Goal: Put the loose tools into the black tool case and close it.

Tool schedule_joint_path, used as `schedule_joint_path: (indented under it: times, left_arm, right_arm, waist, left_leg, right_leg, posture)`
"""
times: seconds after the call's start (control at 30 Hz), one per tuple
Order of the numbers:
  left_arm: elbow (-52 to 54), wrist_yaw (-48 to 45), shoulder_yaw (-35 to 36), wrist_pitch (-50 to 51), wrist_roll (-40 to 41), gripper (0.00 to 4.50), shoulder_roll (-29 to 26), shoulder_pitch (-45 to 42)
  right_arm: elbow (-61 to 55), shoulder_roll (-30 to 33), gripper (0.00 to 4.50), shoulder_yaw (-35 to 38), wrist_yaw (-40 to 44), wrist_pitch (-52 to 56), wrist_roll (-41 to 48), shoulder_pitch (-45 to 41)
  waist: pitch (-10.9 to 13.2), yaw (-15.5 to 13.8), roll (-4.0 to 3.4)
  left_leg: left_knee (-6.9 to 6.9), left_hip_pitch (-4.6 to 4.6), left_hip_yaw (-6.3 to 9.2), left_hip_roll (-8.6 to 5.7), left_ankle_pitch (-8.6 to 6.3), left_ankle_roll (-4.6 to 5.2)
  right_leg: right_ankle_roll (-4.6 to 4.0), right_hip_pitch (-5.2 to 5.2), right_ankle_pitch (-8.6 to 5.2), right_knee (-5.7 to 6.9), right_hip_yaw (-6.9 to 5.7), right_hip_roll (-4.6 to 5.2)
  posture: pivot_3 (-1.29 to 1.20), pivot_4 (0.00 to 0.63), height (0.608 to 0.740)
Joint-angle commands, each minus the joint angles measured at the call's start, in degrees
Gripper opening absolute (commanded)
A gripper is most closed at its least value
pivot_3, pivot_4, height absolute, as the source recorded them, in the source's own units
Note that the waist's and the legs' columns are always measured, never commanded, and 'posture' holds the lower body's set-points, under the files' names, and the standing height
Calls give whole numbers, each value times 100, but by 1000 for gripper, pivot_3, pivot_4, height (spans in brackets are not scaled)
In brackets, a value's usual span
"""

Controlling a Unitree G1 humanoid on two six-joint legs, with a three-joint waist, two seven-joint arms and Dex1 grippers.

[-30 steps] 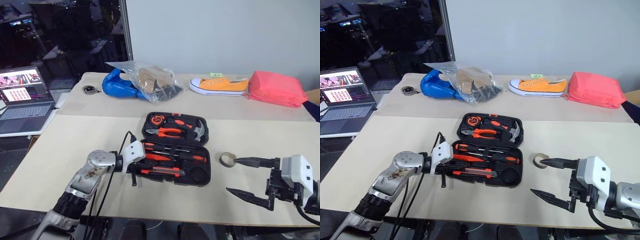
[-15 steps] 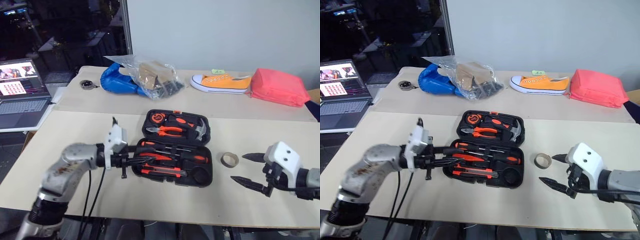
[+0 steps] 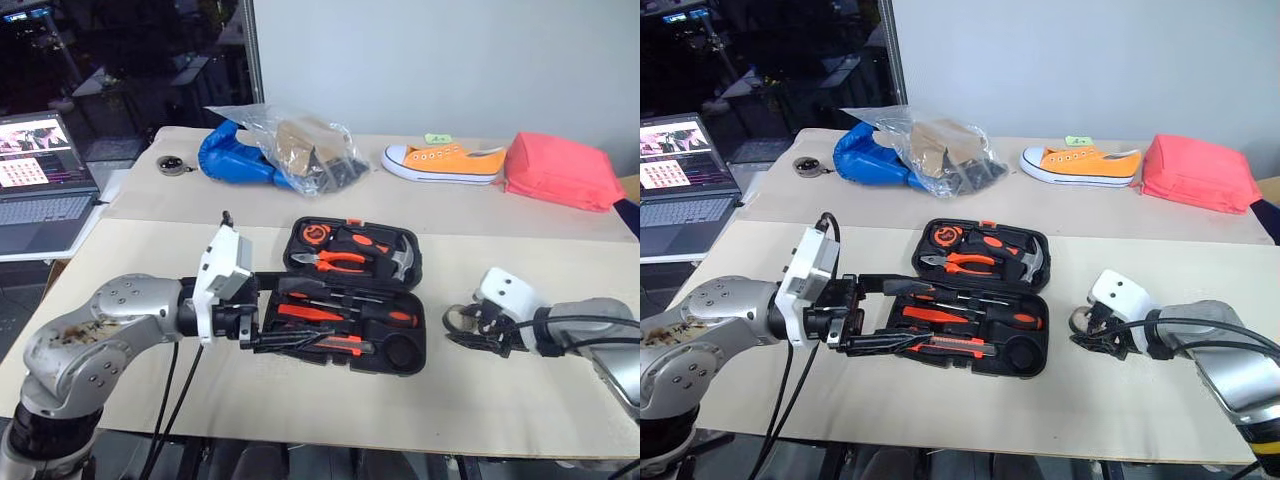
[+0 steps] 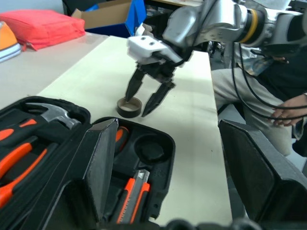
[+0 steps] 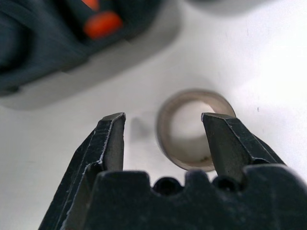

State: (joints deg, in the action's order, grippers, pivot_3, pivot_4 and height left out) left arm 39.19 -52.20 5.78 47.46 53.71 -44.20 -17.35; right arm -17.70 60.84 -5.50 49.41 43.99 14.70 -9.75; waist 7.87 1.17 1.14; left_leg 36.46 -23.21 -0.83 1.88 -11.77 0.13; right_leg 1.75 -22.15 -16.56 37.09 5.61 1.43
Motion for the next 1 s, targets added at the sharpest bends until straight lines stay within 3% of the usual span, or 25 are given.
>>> schedule_joint_path:
  times: [0.03, 0.2, 0.3, 0.4, 0.5, 0.77, 1.0]
  left_arm:
    - [197, 7, 149, -126, 118, 3665, -130, 36]
    - [176, -105, 185, -115, 311, 3665, -262, 5]
    - [186, -144, 245, -113, 430, 3665, -352, 42]
    - [191, -159, 314, -98, 507, 3665, -445, 101]
    - [197, -133, 349, -66, 592, 3665, -516, 114]
    - [257, 23, 396, -20, 764, 3665, -686, 125]
    - [301, 227, 453, -3, 936, 3665, -802, 119]
  right_arm:
    - [95, 12, 1573, -340, -60, 134, -388, -346]
    - [-107, -48, 15, -286, 105, 273, -263, -484]
    - [-611, 49, 15, 153, 537, 237, 250, -362]
    - [-1636, 45, 15, 658, 1123, 595, 1350, -297]
    - [-2252, -94, 15, 451, 1073, 946, 1771, -505]
    - [-2171, 106, 15, -1113, 917, 518, 719, -547]
    - [-1645, -68, 15, -1583, 767, 199, 122, -710]
  waist:
    - [0, -11, -1]
    - [0, -17, 0]
    - [1, -19, -2]
    - [5, -9, -6]
    - [7, 0, -2]
    - [8, -31, 1]
    - [-1, -12, 17]
  left_leg:
    - [-1, -2, -1, 0, 0, 0]
    - [0, -2, -5, -1, 0, 0]
    - [0, -3, -5, -1, 0, 0]
    - [-3, -4, -2, 2, 0, 0]
    - [-9, -1, 15, 8, 0, 0]
    - [0, 0, 9, 5, 2, -3]
    - [-1, 14, 12, 8, 2, -3]
  right_leg:
    - [-1, -2, 0, 0, -2, 0]
    - [0, -1, -1, 0, -3, 0]
    - [1, -2, -1, 1, -3, 0]
    - [1, -3, -1, 0, -4, -2]
    - [1, -2, -2, 2, -6, -8]
    - [6, -2, -4, 0, -7, 2]
    - [6, 7, -4, 1, -8, -5]
  posture:
    - [0, 150, 740]
    - [0, 150, 740]
    - [0, 150, 740]
    - [0, 150, 740]
    - [0, 150, 740]
    - [0, 150, 740]
    - [0, 150, 740]
